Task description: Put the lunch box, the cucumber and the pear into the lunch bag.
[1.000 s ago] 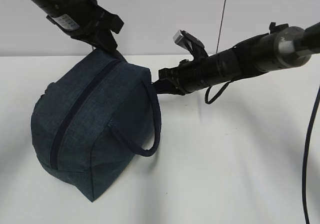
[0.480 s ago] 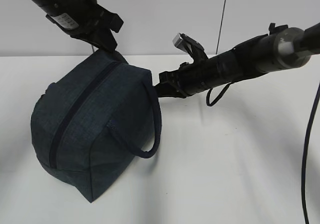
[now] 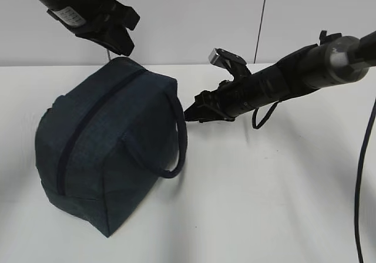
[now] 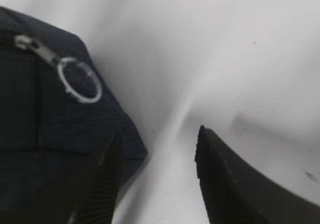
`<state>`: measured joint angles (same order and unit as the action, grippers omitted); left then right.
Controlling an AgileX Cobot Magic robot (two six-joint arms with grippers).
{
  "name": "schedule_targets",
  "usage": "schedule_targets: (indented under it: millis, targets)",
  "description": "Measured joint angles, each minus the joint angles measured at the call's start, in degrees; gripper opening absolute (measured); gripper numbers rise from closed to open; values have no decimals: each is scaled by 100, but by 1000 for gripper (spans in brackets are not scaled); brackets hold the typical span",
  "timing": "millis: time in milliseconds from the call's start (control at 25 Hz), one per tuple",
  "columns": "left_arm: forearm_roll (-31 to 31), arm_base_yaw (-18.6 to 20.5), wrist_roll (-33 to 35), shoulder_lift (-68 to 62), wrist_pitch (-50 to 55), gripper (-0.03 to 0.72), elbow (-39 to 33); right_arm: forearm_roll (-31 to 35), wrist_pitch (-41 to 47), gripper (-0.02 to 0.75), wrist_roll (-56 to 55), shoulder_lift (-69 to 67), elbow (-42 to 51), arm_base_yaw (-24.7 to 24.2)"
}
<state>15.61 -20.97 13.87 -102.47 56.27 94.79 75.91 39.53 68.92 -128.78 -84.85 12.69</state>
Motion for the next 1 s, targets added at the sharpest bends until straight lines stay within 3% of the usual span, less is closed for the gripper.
schedule_targets:
  millis: [400, 560, 680, 800, 1000]
  targets:
    - [15, 0, 0, 45, 5, 362, 6, -477, 12, 415, -351, 551, 0, 0]
    - [-364, 0, -33, 45, 5, 447, 6, -1325, -27, 440, -949, 749, 0, 0]
    - [-970, 0, -474, 45, 41, 520, 6, -1929, -26, 447, -1461, 927, 0, 0]
    - [-1605, 21, -1006, 45, 252, 543, 6, -2705, -38, 451, -2177, 1145, 0, 0]
    - [-2009, 220, -1302, 45, 828, 550, 6, -4386, 17, 452, -3465, 1578, 0, 0]
